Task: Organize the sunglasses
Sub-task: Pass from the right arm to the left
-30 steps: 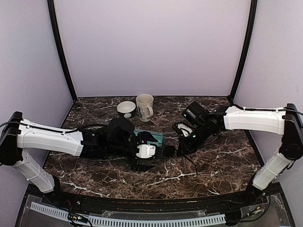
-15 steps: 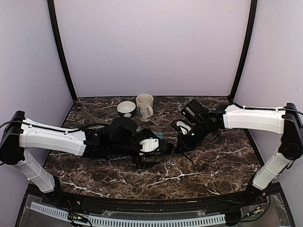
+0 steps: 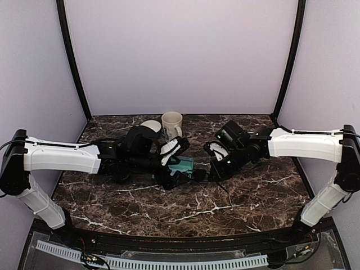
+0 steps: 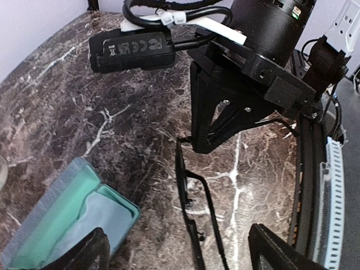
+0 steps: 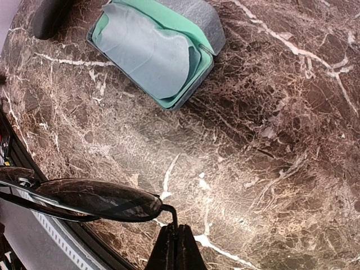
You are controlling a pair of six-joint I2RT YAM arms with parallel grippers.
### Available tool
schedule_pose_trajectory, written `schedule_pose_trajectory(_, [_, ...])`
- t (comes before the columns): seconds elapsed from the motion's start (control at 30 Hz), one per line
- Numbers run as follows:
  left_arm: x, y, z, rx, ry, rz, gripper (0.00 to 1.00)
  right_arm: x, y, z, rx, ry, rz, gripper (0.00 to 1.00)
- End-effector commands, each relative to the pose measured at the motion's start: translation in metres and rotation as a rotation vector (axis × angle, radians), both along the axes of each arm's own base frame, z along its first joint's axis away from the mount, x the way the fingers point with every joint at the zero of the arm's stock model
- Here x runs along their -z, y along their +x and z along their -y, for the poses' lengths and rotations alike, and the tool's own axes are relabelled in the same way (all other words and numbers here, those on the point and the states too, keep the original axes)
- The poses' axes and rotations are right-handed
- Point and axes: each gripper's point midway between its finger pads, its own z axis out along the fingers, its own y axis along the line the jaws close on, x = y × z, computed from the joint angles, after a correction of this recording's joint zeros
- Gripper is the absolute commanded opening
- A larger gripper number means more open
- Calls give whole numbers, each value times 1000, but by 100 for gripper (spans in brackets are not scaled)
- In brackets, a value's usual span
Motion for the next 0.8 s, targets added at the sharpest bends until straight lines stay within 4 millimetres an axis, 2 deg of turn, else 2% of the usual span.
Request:
schedule_pose_trajectory(0.0, [5,-19,-3,12,-43,-216,86,-10,4,-4,14,38,45,0])
schedule_pose_trajectory(0.13, [8,-28,-5,36,-59,-258,85,-8,4,-5,12,34,41,0])
schedule_pose_trajectory(0.37, [12,-33,-12,45,-58,-306,67,-4,3,-5,9,27,35,0])
schedule_pose_trajectory(0.6, [10,-34,-11,65,-74,-320,49,-4,3,-5,9,26,33,0])
schedule_pose_trajectory(0.77, [9,-35,-11,67,-78,-327,44,-4,3,-3,11,21,32,0])
